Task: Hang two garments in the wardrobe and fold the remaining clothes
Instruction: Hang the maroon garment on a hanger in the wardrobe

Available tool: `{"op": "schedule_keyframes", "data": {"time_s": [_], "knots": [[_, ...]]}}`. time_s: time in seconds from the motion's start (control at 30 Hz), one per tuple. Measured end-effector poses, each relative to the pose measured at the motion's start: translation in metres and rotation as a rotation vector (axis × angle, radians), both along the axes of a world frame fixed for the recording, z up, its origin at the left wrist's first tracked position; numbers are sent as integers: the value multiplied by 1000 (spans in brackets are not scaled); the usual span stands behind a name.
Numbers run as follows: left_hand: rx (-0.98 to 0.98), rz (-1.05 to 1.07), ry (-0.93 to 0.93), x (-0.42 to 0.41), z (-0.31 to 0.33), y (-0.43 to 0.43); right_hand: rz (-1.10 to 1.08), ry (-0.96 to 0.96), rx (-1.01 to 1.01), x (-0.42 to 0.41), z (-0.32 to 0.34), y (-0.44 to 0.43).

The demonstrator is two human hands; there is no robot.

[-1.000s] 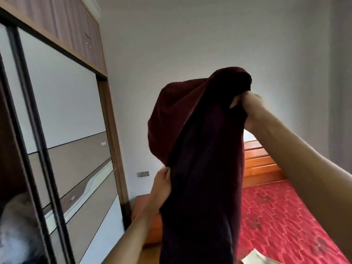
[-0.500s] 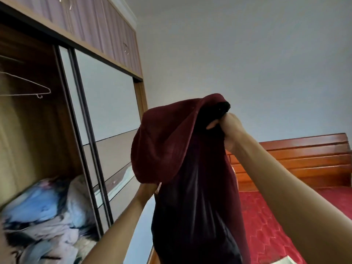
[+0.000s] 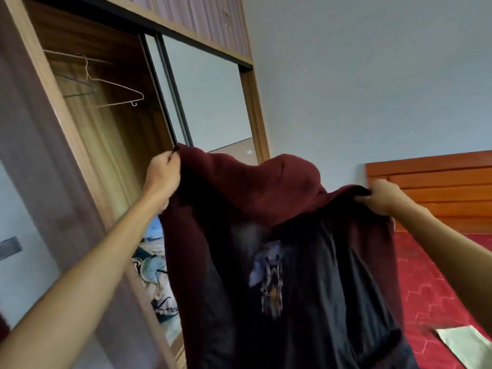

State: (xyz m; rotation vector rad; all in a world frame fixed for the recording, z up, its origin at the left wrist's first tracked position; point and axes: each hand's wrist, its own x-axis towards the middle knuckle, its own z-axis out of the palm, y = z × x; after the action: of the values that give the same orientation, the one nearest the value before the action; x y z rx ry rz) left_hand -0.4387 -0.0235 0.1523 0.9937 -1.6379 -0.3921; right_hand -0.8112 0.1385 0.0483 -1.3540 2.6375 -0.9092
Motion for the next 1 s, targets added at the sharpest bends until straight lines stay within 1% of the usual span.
{"op": "schedule_keyframes", "data": {"time_s": [0.07,0.13,0.2,0.23,0.27,0.3,0.4,0.43,0.47,0.57,0.6,0.67,0.7,0.73,0.8,0.83,0.87,1.0], "knots": [[173,-2,-20,26,12,-3,22,-31,11,1,-11,5],[446,37,-143,52,19,-7,111,-106,-45,7,-17,7],[649,54,-310,76,15,-8,299,-124,-116,8,-17,5],[685,75,-372,84,13,-12,390,-71,-137,10,-17,3],[688,93,-408,91,9,-17,464,-17,-140,13,-17,2],[642,87,-395,93,5,-18,508,13,-137,17,-16,2],[466,74,-239,98,-5,-26,652,-3,-61,52,-8,1],[432,55,-184,100,-8,-31,697,28,12,68,-6,1],[403,30,-129,103,-10,-35,726,97,99,83,-4,2],[343,-45,-56,108,-14,-49,788,353,367,126,-1,-1],[321,-84,-48,108,-15,-52,797,366,431,140,0,-2],[265,-123,-31,107,-18,-58,850,233,528,163,3,-9],[242,-114,-17,109,-20,-64,895,204,570,174,3,-11],[222,-99,7,111,-23,-72,926,237,608,187,2,-14],[186,-58,61,118,-26,-88,929,465,695,212,-3,-17],[176,-38,89,123,-27,-95,919,588,707,220,-7,-20],[174,-24,110,129,-27,-104,905,665,691,224,-7,-25],[168,-10,74,151,-37,-136,767,624,527,222,12,-45]]}}
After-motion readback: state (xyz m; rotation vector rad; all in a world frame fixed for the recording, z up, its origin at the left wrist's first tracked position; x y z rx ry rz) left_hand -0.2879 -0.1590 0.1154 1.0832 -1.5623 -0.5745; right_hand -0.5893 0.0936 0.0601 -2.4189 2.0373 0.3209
